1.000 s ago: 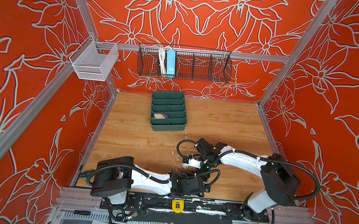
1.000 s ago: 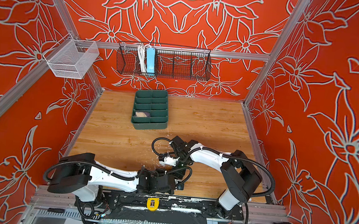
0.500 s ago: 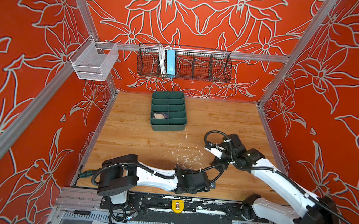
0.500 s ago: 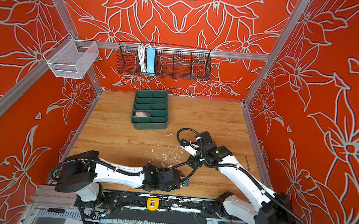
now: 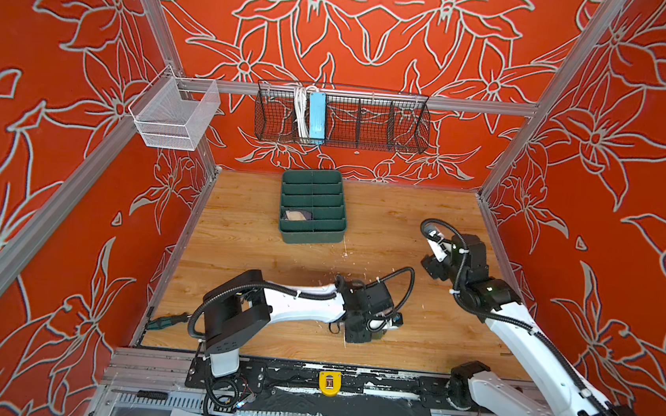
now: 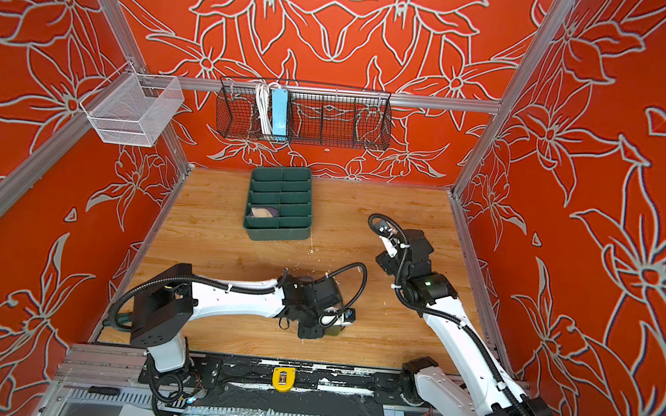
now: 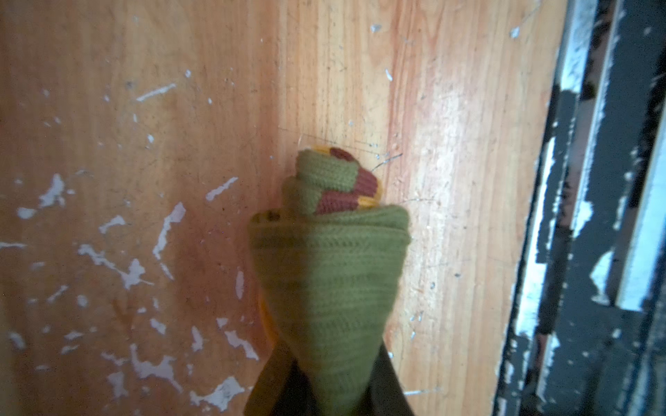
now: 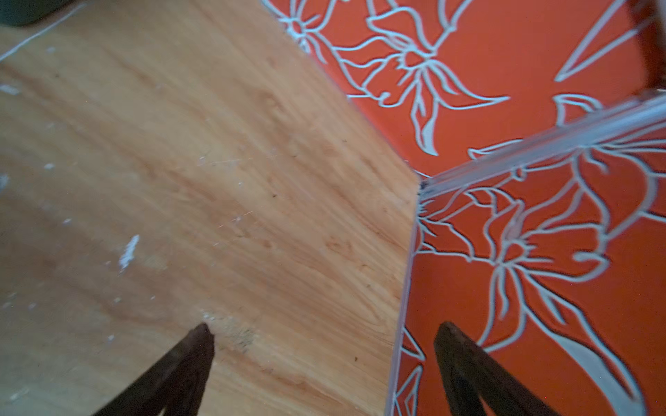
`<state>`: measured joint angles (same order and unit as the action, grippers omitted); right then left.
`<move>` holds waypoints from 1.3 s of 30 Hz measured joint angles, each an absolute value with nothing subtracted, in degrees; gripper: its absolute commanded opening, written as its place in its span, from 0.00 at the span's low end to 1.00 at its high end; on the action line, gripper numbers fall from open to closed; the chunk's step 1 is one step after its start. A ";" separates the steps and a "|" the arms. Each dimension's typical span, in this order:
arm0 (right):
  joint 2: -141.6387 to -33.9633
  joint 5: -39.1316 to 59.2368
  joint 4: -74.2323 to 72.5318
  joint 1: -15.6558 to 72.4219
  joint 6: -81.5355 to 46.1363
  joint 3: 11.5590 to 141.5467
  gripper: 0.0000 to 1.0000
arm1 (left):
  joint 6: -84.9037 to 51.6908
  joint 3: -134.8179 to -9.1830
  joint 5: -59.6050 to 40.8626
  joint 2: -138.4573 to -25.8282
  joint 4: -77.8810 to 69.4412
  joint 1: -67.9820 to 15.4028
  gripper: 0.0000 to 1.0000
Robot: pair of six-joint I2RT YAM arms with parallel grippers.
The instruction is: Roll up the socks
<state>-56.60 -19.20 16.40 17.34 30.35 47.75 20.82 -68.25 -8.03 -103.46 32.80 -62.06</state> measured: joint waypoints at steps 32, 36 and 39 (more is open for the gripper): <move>-45.89 -3.18 40.10 62.92 42.65 30.57 0.74 | 8.91 -68.69 -33.63 -109.86 28.12 -54.65 0.00; -54.04 -4.51 31.86 63.16 41.54 28.18 0.71 | 8.95 -68.66 -33.63 -109.86 28.12 -54.65 0.00; -58.22 -5.76 26.57 63.16 41.21 27.11 0.67 | 8.99 -68.60 -33.65 -109.84 28.08 -54.65 0.00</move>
